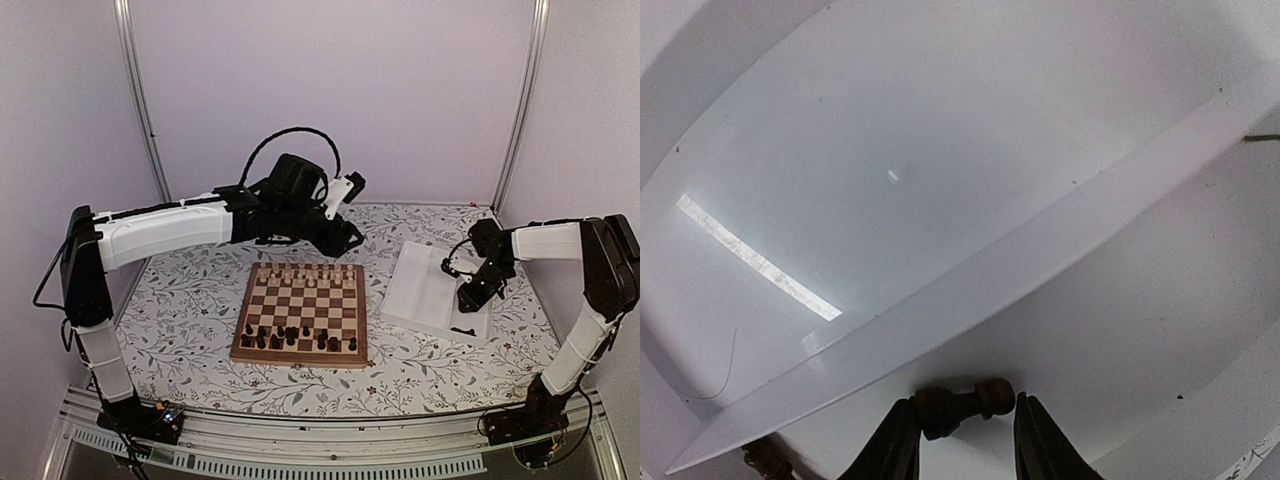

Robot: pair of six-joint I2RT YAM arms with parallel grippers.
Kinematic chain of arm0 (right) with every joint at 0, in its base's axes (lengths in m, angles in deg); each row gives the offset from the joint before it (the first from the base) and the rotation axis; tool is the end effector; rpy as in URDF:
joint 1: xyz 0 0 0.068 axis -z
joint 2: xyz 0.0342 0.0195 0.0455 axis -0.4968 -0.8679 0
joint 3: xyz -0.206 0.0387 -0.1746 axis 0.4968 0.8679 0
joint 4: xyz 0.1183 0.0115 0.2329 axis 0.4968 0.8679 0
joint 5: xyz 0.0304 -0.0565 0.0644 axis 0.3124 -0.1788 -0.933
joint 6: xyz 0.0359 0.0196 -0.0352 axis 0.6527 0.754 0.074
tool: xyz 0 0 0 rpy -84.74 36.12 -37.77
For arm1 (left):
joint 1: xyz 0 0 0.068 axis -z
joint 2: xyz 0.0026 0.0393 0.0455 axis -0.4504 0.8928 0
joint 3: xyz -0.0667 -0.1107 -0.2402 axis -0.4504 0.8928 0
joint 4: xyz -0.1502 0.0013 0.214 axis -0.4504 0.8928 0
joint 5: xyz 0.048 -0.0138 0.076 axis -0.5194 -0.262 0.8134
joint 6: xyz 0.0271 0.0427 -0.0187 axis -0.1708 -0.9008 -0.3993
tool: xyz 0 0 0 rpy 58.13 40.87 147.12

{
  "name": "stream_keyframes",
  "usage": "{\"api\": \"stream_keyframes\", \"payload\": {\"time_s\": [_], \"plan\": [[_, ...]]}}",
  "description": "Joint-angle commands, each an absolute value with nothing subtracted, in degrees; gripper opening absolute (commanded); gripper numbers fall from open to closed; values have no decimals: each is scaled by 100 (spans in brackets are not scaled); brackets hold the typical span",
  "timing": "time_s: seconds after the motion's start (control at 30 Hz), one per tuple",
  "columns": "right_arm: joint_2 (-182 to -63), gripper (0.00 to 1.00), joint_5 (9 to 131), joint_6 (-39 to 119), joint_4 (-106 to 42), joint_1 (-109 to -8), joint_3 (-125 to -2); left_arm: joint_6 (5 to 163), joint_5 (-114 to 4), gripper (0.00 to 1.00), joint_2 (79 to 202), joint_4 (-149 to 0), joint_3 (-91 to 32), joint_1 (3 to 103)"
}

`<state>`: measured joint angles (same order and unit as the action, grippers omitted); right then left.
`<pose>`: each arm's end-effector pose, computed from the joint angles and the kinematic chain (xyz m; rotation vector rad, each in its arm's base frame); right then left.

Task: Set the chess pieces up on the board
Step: Pick up the chess piece from the storage box.

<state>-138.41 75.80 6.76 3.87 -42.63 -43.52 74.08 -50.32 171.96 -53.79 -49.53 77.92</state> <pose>0.2915 0.0679 0.1520 -0.9856 2.7517 0.0221 0.2735 -0.3432 0.3048 0.9512 1.9942 -0.6004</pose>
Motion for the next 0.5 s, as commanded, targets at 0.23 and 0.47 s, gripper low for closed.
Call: {"api": "stream_keyframes", "payload": {"time_s": [0.23, 0.47], "plan": [[-13913, 36, 7708, 733, 292, -3899, -4324, 7476, -5162, 57, 17247, -5387, -4968, 7810], [-14028, 30, 7751, 783, 280, -3747, -4503, 7472, -5117, 57, 17210, -5338, -4959, 7810]]}}
